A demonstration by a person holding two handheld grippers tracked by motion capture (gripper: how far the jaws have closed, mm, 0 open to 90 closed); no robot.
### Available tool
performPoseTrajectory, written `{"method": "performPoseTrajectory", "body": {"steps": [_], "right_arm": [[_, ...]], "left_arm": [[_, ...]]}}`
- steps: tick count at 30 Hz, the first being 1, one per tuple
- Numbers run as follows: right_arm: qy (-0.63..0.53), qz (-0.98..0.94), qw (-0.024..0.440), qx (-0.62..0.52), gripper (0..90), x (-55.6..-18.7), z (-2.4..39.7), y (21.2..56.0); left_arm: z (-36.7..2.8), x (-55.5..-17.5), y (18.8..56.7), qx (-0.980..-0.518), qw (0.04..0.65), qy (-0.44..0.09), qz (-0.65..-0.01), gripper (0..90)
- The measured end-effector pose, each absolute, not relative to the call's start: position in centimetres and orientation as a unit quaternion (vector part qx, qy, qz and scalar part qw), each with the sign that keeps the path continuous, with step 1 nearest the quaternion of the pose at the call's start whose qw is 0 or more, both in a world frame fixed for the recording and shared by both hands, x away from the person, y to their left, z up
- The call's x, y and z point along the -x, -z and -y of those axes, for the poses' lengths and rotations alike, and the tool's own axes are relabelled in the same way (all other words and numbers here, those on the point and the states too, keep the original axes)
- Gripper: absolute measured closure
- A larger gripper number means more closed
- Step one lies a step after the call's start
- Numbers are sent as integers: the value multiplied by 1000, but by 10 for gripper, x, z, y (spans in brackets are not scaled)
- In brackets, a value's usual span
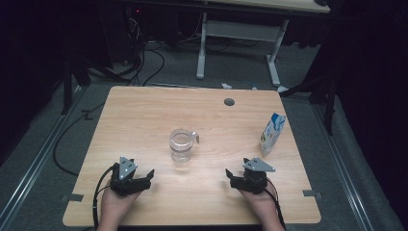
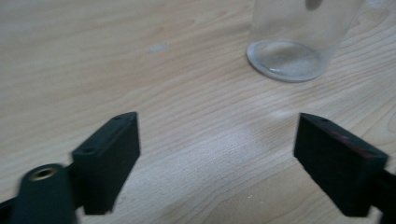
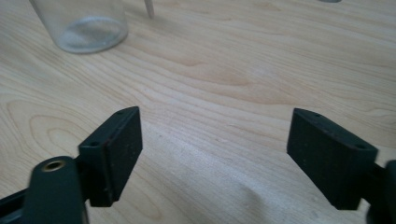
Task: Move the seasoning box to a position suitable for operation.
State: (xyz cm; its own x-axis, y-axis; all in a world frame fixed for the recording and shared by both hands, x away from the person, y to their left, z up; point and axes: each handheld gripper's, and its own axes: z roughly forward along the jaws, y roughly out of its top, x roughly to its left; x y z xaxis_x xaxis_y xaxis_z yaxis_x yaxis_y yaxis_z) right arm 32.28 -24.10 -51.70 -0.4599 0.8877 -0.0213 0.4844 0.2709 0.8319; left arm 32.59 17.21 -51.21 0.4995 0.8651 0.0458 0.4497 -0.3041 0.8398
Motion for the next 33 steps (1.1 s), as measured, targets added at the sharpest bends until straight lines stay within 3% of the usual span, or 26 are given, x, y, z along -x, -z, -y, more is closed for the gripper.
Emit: {"method": "performPoseTrajectory", "body": {"steps": [4,9,18,23,33], "right_arm": [[-412,-746,233,-469,245,-326,251,516],[-417,-741,239,-469,283,-324,255,515],[-405,-754,242,-457,325,-324,251,521],[-410,-755,238,-452,344,-324,250,520],[-418,-757,235,-445,411,-320,246,517]], "left_arm": [[-176,-325,516,-765,417,-223,-438,251],[-178,-320,520,-768,416,-237,-425,309],[-185,-320,518,-763,423,-230,-431,305],[-186,-319,518,-759,427,-232,-435,371],[-179,-324,520,-759,418,-232,-443,361]]}}
